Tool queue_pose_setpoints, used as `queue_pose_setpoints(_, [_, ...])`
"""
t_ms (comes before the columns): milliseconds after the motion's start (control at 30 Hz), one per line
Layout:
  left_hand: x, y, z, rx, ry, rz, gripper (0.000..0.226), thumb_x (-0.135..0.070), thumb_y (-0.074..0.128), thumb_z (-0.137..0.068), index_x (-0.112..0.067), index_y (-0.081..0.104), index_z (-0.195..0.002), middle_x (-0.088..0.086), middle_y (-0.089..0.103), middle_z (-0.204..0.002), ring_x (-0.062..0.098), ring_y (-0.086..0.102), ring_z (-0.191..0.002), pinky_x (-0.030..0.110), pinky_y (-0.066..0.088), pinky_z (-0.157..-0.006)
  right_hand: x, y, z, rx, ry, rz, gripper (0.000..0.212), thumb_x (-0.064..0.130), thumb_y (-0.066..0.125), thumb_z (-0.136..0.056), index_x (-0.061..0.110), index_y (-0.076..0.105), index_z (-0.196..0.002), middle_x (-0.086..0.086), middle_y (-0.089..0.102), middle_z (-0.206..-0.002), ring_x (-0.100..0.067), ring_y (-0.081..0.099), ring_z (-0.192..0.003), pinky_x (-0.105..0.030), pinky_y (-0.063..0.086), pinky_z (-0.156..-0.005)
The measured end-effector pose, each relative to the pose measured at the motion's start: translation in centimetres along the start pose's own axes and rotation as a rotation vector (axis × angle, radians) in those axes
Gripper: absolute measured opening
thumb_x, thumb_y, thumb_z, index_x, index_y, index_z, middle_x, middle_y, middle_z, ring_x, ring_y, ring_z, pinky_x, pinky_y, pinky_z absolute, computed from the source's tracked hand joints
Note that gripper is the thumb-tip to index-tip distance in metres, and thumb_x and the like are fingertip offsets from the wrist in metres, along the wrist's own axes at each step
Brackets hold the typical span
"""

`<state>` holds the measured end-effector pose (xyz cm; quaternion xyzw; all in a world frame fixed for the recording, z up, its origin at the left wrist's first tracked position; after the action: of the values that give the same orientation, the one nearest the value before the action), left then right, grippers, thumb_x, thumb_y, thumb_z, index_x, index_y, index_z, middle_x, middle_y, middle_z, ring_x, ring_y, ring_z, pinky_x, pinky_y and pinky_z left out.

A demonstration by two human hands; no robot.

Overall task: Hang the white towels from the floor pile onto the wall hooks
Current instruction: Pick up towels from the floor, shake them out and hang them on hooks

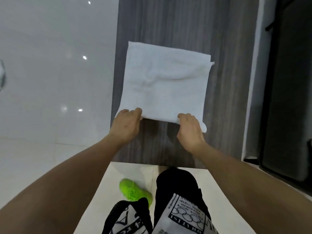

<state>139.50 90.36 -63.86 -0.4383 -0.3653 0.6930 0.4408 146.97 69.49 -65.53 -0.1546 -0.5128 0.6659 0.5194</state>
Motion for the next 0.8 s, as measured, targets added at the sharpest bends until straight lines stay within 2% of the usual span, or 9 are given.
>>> queue_pose_setpoints(100, [-0.5,-5.2,1.9,-0.098,-0.035,0.115,0.007,-0.009,0.044,-0.091,-0.015,0.042,-0.092,0.006,0.055,-0.075,0.028,0.052,-0.06,0.038,0.046,-0.054,2.6,-5.3,1.0,-0.1,0.014,-0.024,0.035,-0.002,0.053,-0.076,0.006,0.056,-0.11,-0.011,0.056,-0.099,-0.027,0.05,-0.09,-0.035,0.041,-0.08])
queue_pose_setpoints(233, [0.6,-14.7,6.1,-0.187,-0.121,0.207,0.015,-0.017,0.047,-0.086,-0.022,0.041,-0.099,-0.001,0.053,-0.081,0.02,0.053,-0.067,0.034,0.046,-0.06,9.5,-14.3,3.8,-0.272,-0.115,0.053,0.01,0.014,0.048,-0.082,0.01,0.053,-0.089,-0.012,0.061,-0.088,-0.034,0.055,-0.081,-0.037,0.035,-0.066])
queue_pose_setpoints(367, [3.3,-24.8,13.3,-0.348,-0.1,0.158,0.019,-0.011,0.038,-0.091,-0.023,0.045,-0.104,-0.003,0.051,-0.087,0.025,0.049,-0.076,0.032,0.035,-0.064,18.6,-22.4,8.4,-0.452,-0.302,0.035,0.033,0.027,0.035,-0.075,0.006,0.058,-0.081,-0.014,0.064,-0.075,-0.038,0.058,-0.07,-0.039,0.041,-0.063])
queue_pose_setpoints(467, [5.9,-31.3,21.4,-0.505,-0.081,0.163,0.016,-0.028,0.038,-0.097,-0.02,0.052,-0.097,-0.005,0.053,-0.081,0.024,0.052,-0.079,0.034,0.038,-0.065,26.9,-26.6,12.7,-0.576,-0.475,-0.056,0.034,0.028,0.037,-0.076,0.008,0.064,-0.078,-0.011,0.066,-0.069,-0.036,0.06,-0.065,-0.036,0.044,-0.062])
queue_pose_setpoints(533, [7.7,-34.7,27.6,-0.584,-0.061,0.11,0.035,-0.047,0.038,-0.095,-0.019,0.058,-0.101,-0.005,0.056,-0.086,0.019,0.05,-0.083,0.035,0.041,-0.073,32.3,-27.9,15.4,-0.62,-0.61,-0.045,0.033,0.035,0.042,-0.083,0.011,0.065,-0.08,-0.007,0.065,-0.065,-0.033,0.06,-0.063,-0.033,0.043,-0.061])
queue_pose_setpoints(600, [10.3,-37.2,34.0,-0.631,-0.073,0.035,0.044,-0.056,0.037,-0.091,-0.02,0.058,-0.102,-0.004,0.055,-0.089,0.017,0.049,-0.083,0.034,0.039,-0.074,38.3,-28.4,18.1,-0.638,-0.781,0.074,0.044,0.049,0.039,-0.087,0.013,0.061,-0.081,-0.003,0.063,-0.064,-0.03,0.059,-0.061,-0.031,0.04,-0.058])
queue_pose_setpoints(700, [15.0,-40.1,43.7,-0.728,-0.166,-0.057,0.028,-0.043,0.047,-0.092,-0.015,0.055,-0.092,-0.001,0.052,-0.083,0.023,0.052,-0.079,0.031,0.034,-0.068,47.7,-27.5,22.3,-0.661,-1.029,0.258,0.05,0.059,0.039,-0.087,0.012,0.054,-0.08,-0.001,0.059,-0.065,-0.029,0.057,-0.059,-0.032,0.04,-0.053])
queue_pose_setpoints(800, [19.0,-42.7,52.3,-0.848,-0.317,-0.095,0.018,-0.029,0.054,-0.092,-0.011,0.055,-0.088,0.004,0.055,-0.083,0.028,0.054,-0.081,0.034,0.041,-0.069,56.6,-26.4,25.4,-0.69,-1.165,0.283,0.036,0.047,0.053,-0.088,0.012,0.056,-0.084,-0.003,0.061,-0.07,-0.029,0.058,-0.061,-0.032,0.041,-0.054])
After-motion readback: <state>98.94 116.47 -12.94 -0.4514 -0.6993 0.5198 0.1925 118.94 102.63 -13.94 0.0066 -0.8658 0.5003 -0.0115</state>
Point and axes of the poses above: each hand's wrist, its own z-axis away from the middle knuckle, its own y-axis out of the palm, x = y × z, the point moved 5 cm from there along -z, towards the middle knuckle
